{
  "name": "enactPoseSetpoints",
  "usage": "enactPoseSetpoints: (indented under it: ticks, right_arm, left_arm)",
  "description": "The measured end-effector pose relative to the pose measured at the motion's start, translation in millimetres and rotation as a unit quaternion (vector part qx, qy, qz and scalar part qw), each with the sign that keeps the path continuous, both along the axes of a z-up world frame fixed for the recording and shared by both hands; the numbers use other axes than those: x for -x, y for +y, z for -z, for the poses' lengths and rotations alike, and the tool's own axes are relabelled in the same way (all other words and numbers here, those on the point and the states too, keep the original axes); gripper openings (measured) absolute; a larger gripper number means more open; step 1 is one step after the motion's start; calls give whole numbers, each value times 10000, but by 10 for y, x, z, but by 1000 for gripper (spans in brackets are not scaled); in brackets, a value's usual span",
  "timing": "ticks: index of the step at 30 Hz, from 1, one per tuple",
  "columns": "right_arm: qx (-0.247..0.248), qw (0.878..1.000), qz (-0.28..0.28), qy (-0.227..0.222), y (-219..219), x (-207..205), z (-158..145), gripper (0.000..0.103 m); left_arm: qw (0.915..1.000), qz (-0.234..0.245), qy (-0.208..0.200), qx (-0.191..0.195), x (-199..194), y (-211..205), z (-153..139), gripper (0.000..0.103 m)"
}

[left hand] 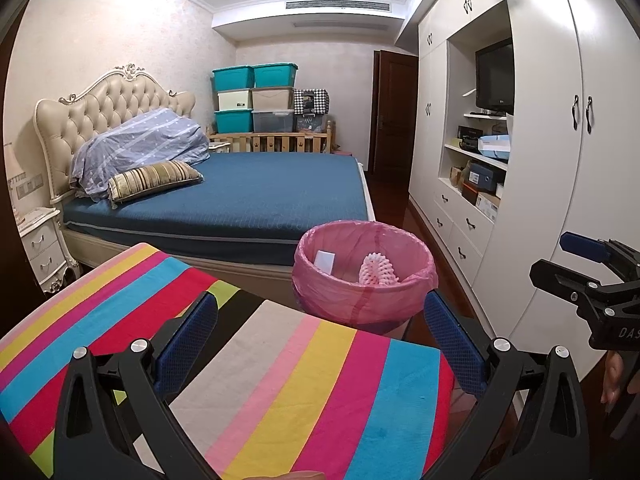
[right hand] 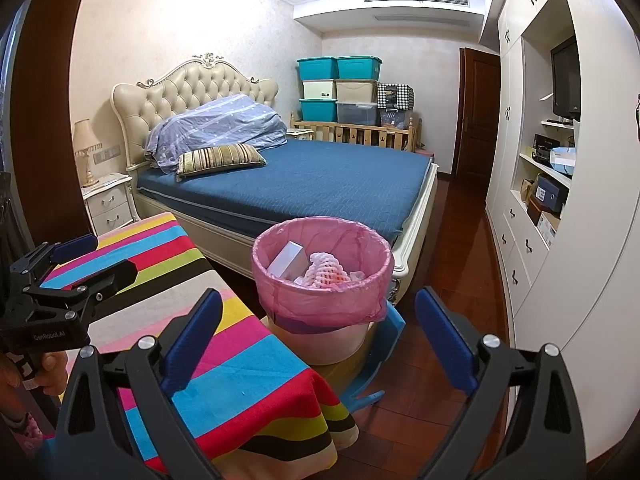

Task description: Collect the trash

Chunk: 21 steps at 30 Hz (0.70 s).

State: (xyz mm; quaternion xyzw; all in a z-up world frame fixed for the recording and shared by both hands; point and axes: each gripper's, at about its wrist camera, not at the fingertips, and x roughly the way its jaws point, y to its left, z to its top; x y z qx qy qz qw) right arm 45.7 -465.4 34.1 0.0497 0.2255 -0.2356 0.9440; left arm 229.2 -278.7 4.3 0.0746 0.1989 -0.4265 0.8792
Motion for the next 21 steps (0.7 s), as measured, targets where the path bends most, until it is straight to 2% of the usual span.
enactPoseSetpoints:
  ticks: [21]
  right_arm:
    - [-32,10000,18,-25,-18,17,-25,97]
  left_arm:
    - [10000,53,-18,-28,0,23,40,97]
